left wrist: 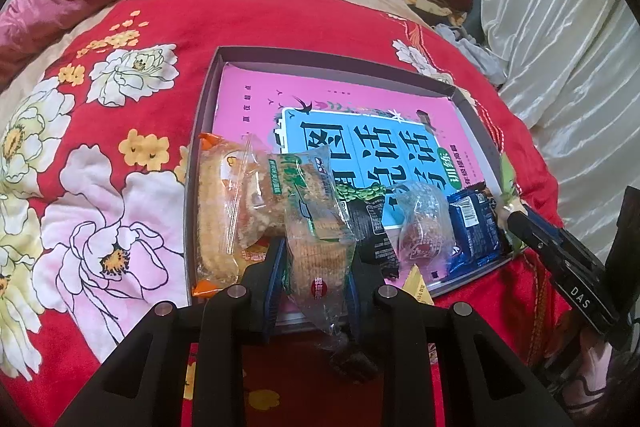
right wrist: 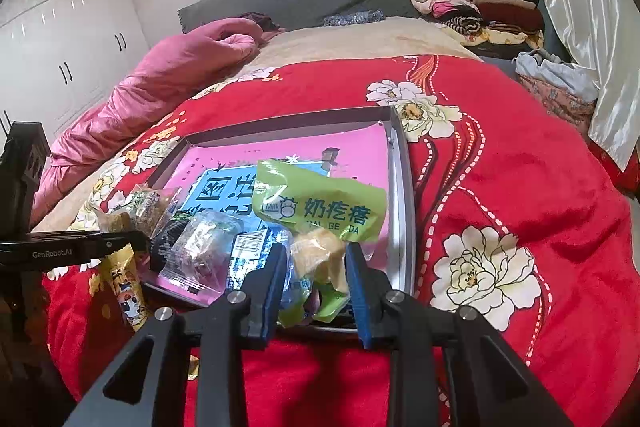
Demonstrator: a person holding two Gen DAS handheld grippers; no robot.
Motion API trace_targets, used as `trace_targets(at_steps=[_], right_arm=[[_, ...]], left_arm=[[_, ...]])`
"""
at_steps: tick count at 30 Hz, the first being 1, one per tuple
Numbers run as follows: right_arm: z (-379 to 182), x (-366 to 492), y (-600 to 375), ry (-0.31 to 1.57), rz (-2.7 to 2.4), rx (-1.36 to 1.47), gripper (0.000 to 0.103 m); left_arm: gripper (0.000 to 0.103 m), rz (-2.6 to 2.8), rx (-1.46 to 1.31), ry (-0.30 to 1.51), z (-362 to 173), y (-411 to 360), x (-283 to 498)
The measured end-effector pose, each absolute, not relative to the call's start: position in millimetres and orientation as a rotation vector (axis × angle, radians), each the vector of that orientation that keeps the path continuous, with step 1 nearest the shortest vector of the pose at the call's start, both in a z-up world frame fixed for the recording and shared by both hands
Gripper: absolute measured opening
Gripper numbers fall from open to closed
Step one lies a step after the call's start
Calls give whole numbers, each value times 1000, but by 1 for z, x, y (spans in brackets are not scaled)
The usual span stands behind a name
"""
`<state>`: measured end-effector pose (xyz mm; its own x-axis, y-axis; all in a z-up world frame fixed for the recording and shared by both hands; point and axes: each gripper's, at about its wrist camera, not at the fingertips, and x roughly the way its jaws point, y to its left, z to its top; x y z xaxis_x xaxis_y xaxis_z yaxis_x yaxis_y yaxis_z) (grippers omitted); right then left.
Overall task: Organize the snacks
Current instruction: 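Lower and open the left tool into the tray while the right tool releases the green-label bag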
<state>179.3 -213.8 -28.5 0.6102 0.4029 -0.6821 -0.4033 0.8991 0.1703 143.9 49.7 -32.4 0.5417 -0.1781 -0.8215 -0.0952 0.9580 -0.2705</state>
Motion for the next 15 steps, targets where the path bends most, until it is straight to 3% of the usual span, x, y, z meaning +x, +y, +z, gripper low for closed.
trace_targets(at_steps=[15], right_arm=[[-23, 174, -217, 767, 481, 32, 32]], left_arm=[[29, -47, -309, 998, -28, 52, 142]])
